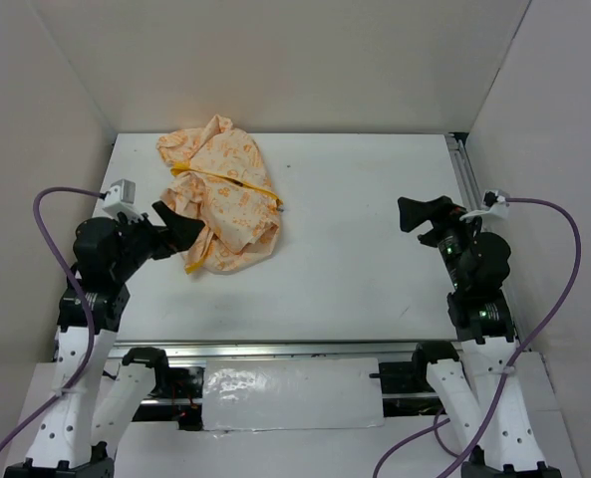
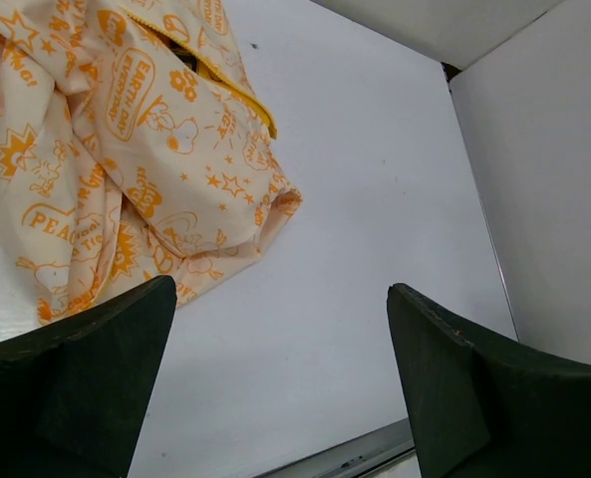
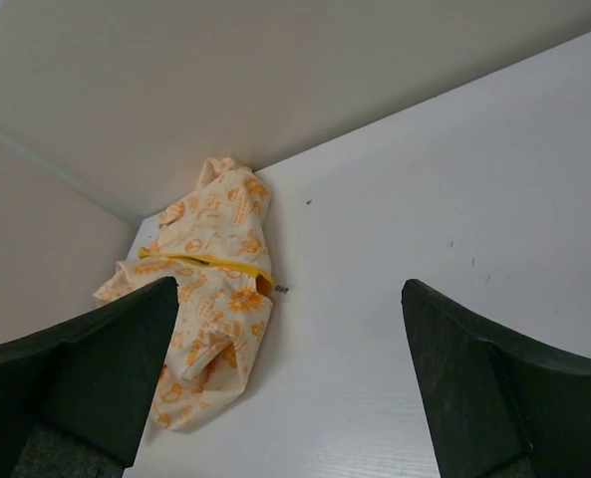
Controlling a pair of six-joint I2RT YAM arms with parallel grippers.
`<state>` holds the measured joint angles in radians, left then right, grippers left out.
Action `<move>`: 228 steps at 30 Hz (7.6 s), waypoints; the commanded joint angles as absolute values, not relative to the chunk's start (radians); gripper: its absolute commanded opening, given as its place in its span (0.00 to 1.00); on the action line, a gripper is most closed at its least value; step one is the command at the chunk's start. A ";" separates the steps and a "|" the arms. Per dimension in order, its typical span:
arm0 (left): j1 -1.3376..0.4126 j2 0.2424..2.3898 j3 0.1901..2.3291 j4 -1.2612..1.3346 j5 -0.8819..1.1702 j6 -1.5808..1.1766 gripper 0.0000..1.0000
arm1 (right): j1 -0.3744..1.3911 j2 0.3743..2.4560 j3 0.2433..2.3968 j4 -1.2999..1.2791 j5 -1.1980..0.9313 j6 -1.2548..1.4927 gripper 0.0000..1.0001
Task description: Zip up the jacket
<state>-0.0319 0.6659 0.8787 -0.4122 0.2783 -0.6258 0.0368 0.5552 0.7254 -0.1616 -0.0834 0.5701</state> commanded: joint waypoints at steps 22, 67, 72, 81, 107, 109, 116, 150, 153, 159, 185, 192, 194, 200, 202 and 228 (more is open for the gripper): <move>0.120 1.239 0.916 -0.290 0.203 -0.689 0.99 | 0.043 0.658 0.744 -0.066 0.005 0.578 1.00; -0.522 1.087 1.031 -0.405 0.147 -0.552 0.99 | 0.135 0.904 0.726 -0.383 -0.037 0.686 1.00; -0.430 1.406 1.228 -0.434 0.104 -0.531 0.99 | 0.137 0.966 0.712 -0.440 -0.003 0.756 1.00; -0.433 1.988 1.727 -0.612 0.027 -0.402 0.99 | 0.135 1.164 0.716 -0.368 -0.164 0.778 1.00; -0.396 2.090 1.710 -0.508 0.244 -0.319 0.00 | 0.140 1.290 0.713 -0.184 -0.363 0.677 0.00; -0.400 2.007 1.687 -0.486 0.238 -0.321 0.00 | 0.143 1.264 0.729 -0.175 -0.348 0.663 0.00; -0.431 1.643 1.527 -0.350 0.236 -0.290 0.00 | 0.189 0.961 0.808 -0.204 -0.085 0.585 0.00; -0.417 1.164 1.259 -0.149 -0.042 -0.357 0.00 | 0.221 1.287 1.424 -0.213 -0.115 0.216 0.00; -0.344 1.456 1.354 -0.166 0.026 -0.441 0.20 | 0.215 1.541 1.471 -0.227 -0.034 0.157 0.04; -0.304 1.723 1.589 -0.355 0.098 -0.492 0.99 | 0.219 1.691 1.591 -0.344 0.146 0.199 1.00; -0.468 1.468 0.893 -0.195 0.129 -0.644 0.99 | 0.638 1.775 1.170 -0.598 0.313 0.584 0.63; -0.469 1.474 0.899 -0.189 0.133 -0.641 0.99 | 0.646 1.678 1.149 -0.591 0.330 0.612 0.05; -0.469 1.473 0.887 -0.178 0.138 -0.641 0.99 | 0.661 1.565 1.143 -0.581 0.321 0.597 0.00; -0.468 1.471 0.882 -0.155 0.178 -0.635 0.99 | 0.651 1.289 1.070 -0.456 -0.036 0.499 0.00; -0.468 1.473 0.881 -0.152 0.181 -0.632 0.99 | 0.624 1.212 1.008 -0.393 -0.237 0.488 0.00; -0.497 1.407 0.888 -0.268 0.103 -0.703 0.99 | 0.830 1.301 1.049 -0.568 0.221 0.537 0.98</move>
<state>-0.4911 1.4380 0.8883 -0.2687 0.1116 -0.6872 0.8200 1.2282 1.0138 -0.6228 0.2722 0.5945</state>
